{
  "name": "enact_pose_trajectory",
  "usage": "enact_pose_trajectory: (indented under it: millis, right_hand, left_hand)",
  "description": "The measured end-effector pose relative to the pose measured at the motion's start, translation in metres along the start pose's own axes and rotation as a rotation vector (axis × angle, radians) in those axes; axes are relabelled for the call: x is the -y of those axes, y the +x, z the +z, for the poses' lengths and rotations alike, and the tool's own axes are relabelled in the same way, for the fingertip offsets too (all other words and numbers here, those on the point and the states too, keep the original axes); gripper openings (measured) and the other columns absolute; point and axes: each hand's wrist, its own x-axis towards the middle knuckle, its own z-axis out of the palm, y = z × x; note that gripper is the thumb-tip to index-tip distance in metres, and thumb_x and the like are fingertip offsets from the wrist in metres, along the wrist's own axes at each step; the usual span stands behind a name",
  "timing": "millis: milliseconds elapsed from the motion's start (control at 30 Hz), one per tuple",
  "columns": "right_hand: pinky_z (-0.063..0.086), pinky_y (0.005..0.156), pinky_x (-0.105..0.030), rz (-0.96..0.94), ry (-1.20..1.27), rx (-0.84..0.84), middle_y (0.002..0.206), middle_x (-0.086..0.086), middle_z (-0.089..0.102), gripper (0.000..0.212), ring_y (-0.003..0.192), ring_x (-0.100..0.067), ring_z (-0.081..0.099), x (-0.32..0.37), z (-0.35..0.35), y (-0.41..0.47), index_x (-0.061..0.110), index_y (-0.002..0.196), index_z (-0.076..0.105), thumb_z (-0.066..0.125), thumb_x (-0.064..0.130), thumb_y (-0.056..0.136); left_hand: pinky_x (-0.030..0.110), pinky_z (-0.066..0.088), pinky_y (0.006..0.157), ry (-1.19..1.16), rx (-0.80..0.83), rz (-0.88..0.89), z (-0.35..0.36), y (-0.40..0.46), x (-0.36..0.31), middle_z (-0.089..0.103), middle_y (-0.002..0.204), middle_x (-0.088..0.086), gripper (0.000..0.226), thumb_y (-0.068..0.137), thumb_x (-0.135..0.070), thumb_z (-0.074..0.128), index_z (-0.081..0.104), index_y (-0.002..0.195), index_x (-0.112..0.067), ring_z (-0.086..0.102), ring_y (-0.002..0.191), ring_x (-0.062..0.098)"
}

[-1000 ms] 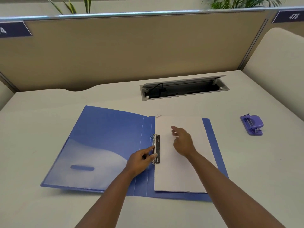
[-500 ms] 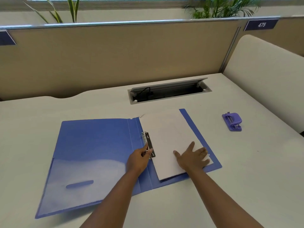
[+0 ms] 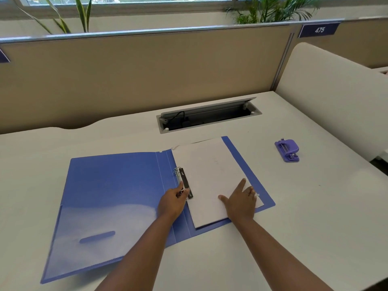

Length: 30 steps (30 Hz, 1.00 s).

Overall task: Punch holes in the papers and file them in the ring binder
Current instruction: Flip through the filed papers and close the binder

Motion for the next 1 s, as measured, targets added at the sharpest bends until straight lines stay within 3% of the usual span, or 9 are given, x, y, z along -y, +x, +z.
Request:
enact_pose_trajectory:
  millis: [100, 200, 367, 533, 633, 700, 767, 867, 1000]
  right_hand:
    - [0.032, 0.111, -0.038, -0.029, 0.075, -0.014, 0.149, -0.023, 0.030, 0.094, 0.137, -0.033, 0.033, 0.004, -0.001, -0.001, 0.005, 0.148, -0.002, 0.060, 0.040, 0.086]
    - [0.050, 0.089, -0.032, -0.087, 0.110, -0.067, 0.123, -0.013, 0.059, 0.084, 0.109, -0.027, 0.060, 0.011, -0.008, -0.005, 0.008, 0.148, 0.006, 0.061, 0.026, 0.088]
    - [0.050, 0.089, -0.033, -0.175, 0.303, -0.071, 0.122, -0.012, 0.061, 0.060, 0.108, -0.029, 0.061, 0.027, -0.025, -0.018, 0.013, 0.141, 0.031, 0.057, 0.018, 0.088]
    - [0.050, 0.083, -0.034, -0.467, 0.280, -0.030, 0.117, -0.011, 0.061, 0.060, 0.102, -0.030, 0.061, 0.059, -0.026, -0.051, 0.017, 0.142, 0.028, 0.053, 0.018, 0.087]
    - [0.044, 0.093, -0.036, -0.615, 0.220, 0.056, 0.124, -0.009, 0.055, 0.063, 0.114, -0.030, 0.053, 0.070, -0.011, -0.063, 0.019, 0.142, 0.025, 0.052, 0.021, 0.085]
    - [0.027, 0.112, -0.044, -0.646, 0.111, 0.186, 0.138, -0.006, 0.044, 0.067, 0.136, -0.030, 0.032, 0.073, 0.001, -0.068, 0.021, 0.146, 0.020, 0.051, 0.020, 0.086]
    - [0.008, 0.117, -0.051, -0.678, 0.017, 0.283, 0.144, -0.002, 0.037, 0.068, 0.145, -0.027, 0.009, 0.075, 0.010, -0.072, 0.024, 0.146, 0.016, 0.048, 0.013, 0.087]
    - [0.001, 0.117, -0.054, -0.733, -0.057, 0.344, 0.149, 0.000, 0.031, 0.069, 0.147, -0.026, -0.001, 0.076, 0.017, -0.077, 0.024, 0.146, 0.014, 0.047, 0.012, 0.087]
    - [-0.003, 0.116, -0.055, -0.857, -0.157, 0.411, 0.151, -0.003, 0.031, 0.067, 0.147, -0.022, 0.002, 0.073, 0.019, -0.081, 0.021, 0.147, 0.017, 0.050, 0.031, 0.090]
  left_hand:
    - [0.030, 0.045, 0.086, 0.026, 0.033, -0.008, -0.002, -0.002, -0.004, 0.061, 0.113, 0.010, 0.060, 0.086, -0.043, 0.058, 0.040, 0.140, -0.025, 0.058, 0.105, 0.025]
    - [0.029, 0.044, 0.084, 0.064, 0.060, -0.007, -0.005, -0.006, -0.006, 0.054, 0.099, 0.005, 0.065, 0.084, -0.039, 0.062, 0.036, 0.142, -0.025, 0.058, 0.103, 0.025]
    - [0.025, 0.042, 0.077, -0.016, 0.118, -0.035, -0.008, -0.006, -0.009, 0.052, 0.092, 0.001, 0.061, 0.088, -0.023, 0.060, 0.034, 0.143, -0.025, 0.053, 0.085, 0.017]
    - [0.032, 0.051, 0.056, -0.284, 0.022, -0.190, -0.034, -0.003, -0.009, 0.064, 0.098, 0.014, 0.043, 0.091, -0.017, 0.048, 0.049, 0.134, -0.017, 0.056, 0.062, 0.024]
    - [0.030, 0.049, 0.051, -0.677, -0.040, -0.296, -0.061, -0.005, -0.012, 0.055, 0.078, 0.009, 0.043, 0.094, -0.045, 0.042, 0.058, 0.116, -0.011, 0.049, 0.059, 0.019]
    - [0.037, 0.054, 0.066, -0.846, 0.016, -0.323, -0.077, -0.007, -0.013, 0.060, 0.093, 0.011, 0.057, 0.087, -0.065, 0.032, 0.053, 0.114, -0.019, 0.059, 0.078, 0.025]
    - [0.040, 0.054, 0.070, -0.873, 0.036, -0.367, -0.087, -0.007, -0.009, 0.060, 0.106, 0.012, 0.065, 0.081, -0.073, 0.032, 0.050, 0.116, -0.021, 0.060, 0.094, 0.031]
    - [0.037, 0.054, 0.067, -0.795, 0.028, -0.425, -0.092, -0.008, -0.002, 0.062, 0.109, 0.013, 0.060, 0.080, -0.063, 0.051, 0.052, 0.116, -0.015, 0.061, 0.096, 0.032]
    - [0.040, 0.052, 0.065, -0.763, -0.051, -0.482, -0.087, -0.004, 0.005, 0.062, 0.109, 0.019, 0.029, 0.086, -0.023, 0.063, 0.054, 0.106, -0.003, 0.061, 0.081, 0.030]
